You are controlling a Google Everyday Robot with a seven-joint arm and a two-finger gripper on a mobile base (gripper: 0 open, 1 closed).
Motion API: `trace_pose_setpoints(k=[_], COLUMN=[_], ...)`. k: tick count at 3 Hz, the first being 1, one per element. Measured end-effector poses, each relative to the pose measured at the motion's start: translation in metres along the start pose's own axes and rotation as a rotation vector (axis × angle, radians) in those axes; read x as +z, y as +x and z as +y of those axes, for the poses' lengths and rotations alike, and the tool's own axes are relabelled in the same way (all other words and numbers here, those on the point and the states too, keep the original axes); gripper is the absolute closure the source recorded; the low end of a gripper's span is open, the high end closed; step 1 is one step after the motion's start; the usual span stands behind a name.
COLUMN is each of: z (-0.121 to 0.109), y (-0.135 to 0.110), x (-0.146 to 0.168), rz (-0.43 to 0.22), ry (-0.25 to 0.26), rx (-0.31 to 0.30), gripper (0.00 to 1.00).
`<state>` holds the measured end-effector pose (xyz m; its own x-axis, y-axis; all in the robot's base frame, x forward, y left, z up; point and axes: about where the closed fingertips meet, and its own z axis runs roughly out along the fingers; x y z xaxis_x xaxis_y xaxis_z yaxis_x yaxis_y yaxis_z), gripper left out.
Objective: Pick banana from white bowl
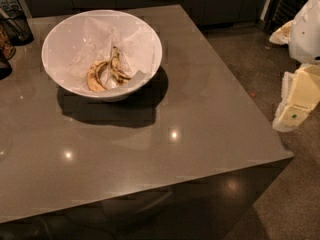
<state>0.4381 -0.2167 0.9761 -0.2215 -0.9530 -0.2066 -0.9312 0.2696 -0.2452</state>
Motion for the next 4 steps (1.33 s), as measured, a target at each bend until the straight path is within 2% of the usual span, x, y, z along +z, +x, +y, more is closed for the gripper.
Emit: trace_pose_setpoints(k=[1,2,3,4], z=[0.000,-0.011,-0.027,-0.040], y=[0.000,-0.019,-0.056,-0.095], x=[0.000,0.002,0.015,0.031], rz=[0.000,0.039,0.115,0.158], ry=[0.000,-0.006,-0.028,-0.032], rx=[0.000,0.024,0.022,-0.020], gripper=[0.00,0.00,0.00,0.00])
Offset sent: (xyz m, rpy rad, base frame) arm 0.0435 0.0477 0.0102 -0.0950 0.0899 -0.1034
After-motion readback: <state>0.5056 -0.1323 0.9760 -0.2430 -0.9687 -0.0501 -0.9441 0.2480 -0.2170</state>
